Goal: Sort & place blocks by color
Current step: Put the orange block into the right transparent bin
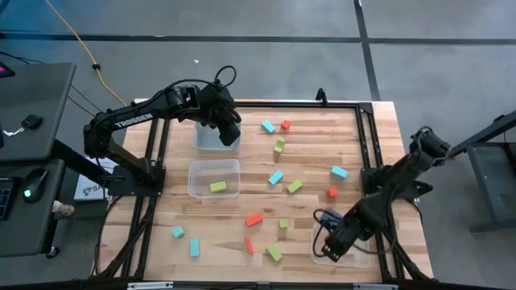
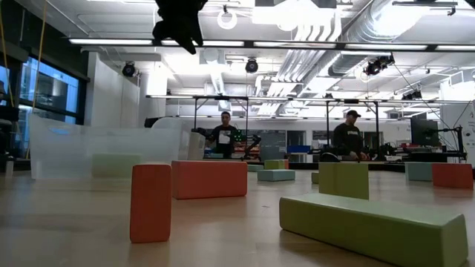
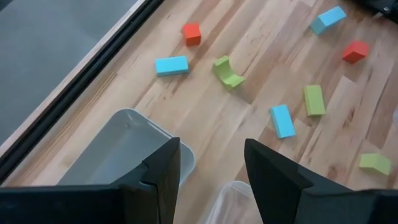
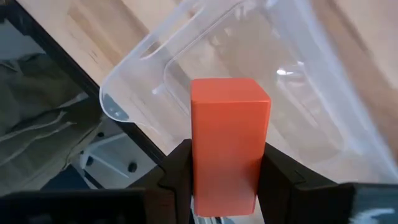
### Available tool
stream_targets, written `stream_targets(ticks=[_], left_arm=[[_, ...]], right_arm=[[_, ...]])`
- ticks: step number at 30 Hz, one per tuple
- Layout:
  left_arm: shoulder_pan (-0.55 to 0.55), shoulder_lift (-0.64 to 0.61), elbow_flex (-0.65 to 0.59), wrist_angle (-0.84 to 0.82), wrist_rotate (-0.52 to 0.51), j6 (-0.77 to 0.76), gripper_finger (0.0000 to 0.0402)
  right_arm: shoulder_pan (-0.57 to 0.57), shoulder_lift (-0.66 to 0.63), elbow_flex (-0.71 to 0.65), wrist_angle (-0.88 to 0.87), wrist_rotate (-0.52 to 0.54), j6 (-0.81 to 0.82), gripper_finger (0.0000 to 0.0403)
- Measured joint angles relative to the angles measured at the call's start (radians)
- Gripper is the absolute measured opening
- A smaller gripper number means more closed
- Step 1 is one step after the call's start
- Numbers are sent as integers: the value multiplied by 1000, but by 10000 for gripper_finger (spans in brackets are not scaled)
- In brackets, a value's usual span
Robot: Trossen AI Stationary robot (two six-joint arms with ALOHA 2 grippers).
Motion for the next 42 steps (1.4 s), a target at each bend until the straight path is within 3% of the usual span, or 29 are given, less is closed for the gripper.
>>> stream_targets(ticks=[14,33,42], left_arm=[[-21,0,0,0,-2,-19,152],[-21,0,0,-3,-3,-4,152],[-21,0,0,-3,-3,0,152]], right_arm=[[38,189,0,34,-15,41,114],[37,309,2,32,-48,50,114],[26,310,2,32,-52,52,166]])
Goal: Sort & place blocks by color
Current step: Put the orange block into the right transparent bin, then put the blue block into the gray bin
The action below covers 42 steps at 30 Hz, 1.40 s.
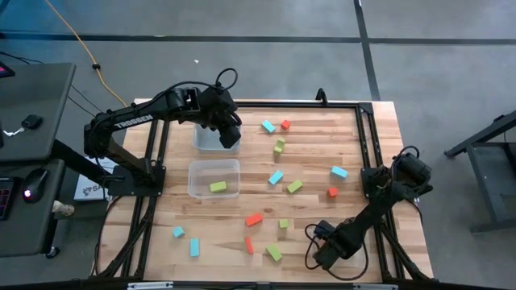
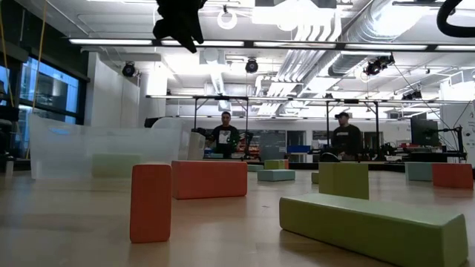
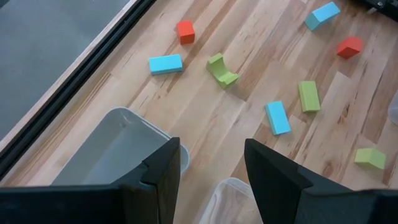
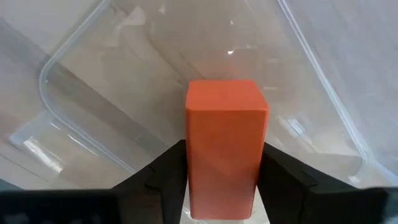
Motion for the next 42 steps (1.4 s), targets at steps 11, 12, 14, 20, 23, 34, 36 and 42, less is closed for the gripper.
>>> stream_targets(ticks=[11,12,14,20,23,34,36,42], left_arm=[[0,0,0,0,0,16,152],[1,0,0,0,0,20,152],[1,0,0,-4,0,34,152],[2,0,0,-35,0,47,152],[2,0,0,-48,0,60,158],[35,0,0,-123,8,36,227],[32,0,0,-167,19,48,228],[-31,0,0,-268,22,53,229]], right_arm=[[-42,-2,-1,16,-50,-9,218],[-43,-2,2,10,-49,-10,224],[-43,-2,19,-2,-42,-24,235],[-43,-3,86,-61,18,-37,247],[-43,-3,121,-123,41,-37,248],[-43,-4,268,-329,91,-37,248],[-43,-4,303,-405,117,-37,248],[-65,-5,395,-650,192,-90,248]])
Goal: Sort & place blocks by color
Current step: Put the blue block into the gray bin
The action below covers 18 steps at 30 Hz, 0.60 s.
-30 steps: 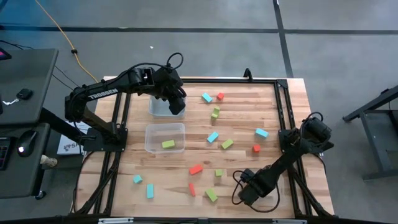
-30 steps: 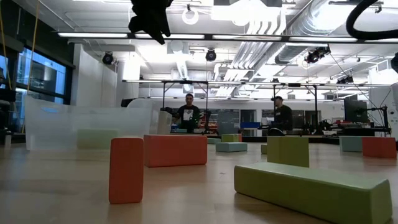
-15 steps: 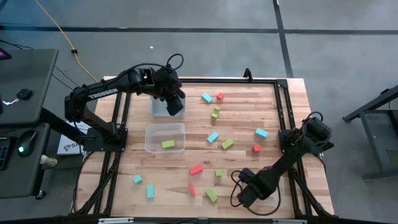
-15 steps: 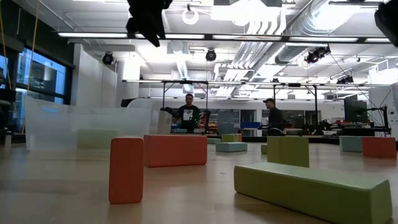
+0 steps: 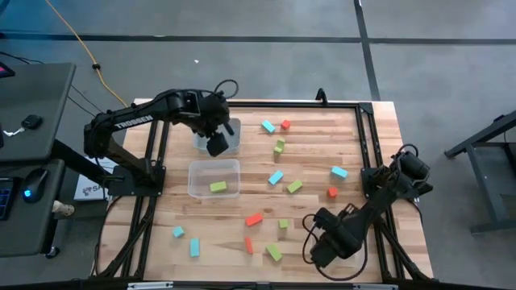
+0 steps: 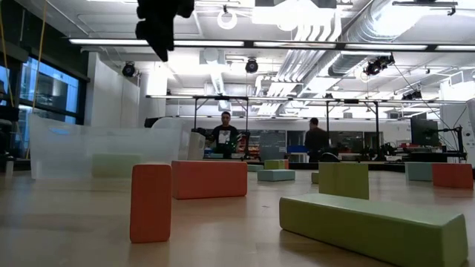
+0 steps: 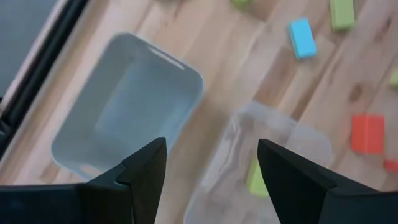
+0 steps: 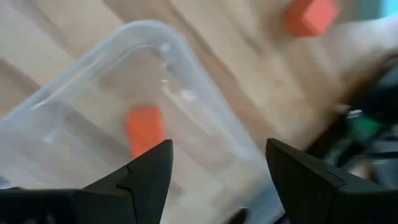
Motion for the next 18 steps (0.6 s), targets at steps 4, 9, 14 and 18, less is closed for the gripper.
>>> stream_targets(ticks=[4,9,14,18], left_arm=[[-67,0,0,-4,-3,3,229],[-140,13,0,89,-27,-145,229],[-179,44,0,212,-28,-180,229],[-186,90,0,257,-26,-192,229]], right_arm=[[-37,-3,37,-84,9,-62,248],[-86,-9,66,-80,83,-127,248],[-125,-9,111,-80,216,-166,248],[-148,-14,158,-78,300,-214,248]])
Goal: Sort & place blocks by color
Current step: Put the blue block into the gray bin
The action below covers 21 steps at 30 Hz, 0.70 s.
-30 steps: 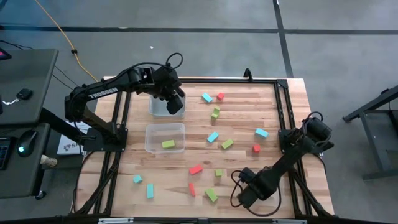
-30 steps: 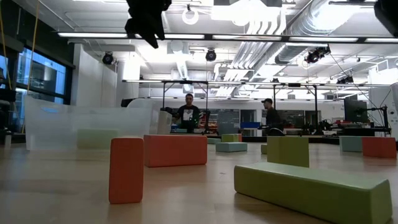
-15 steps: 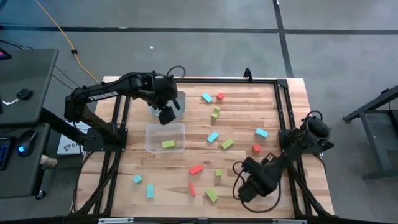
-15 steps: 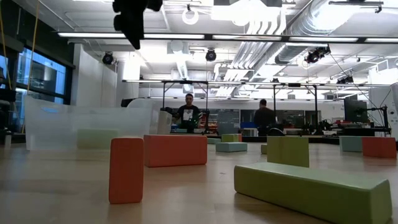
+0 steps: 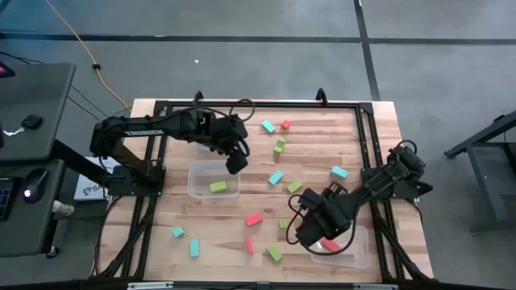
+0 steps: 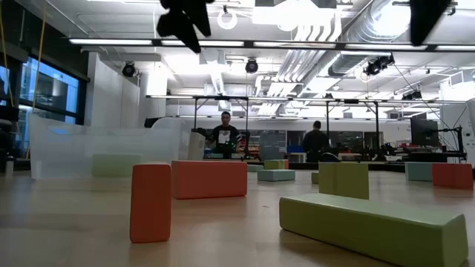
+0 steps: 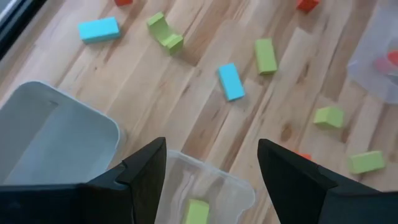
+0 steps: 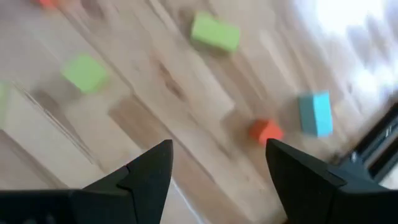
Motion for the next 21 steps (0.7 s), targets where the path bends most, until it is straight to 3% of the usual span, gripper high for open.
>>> stream_targets(ticks=[11,21], left_arm=[[10,158,0,129,-2,40,229],[23,277,0,275,-4,-9,229]], right_arm=[[-61,-140,51,-2,247,-24,248],[-118,-261,51,-1,340,4,248]])
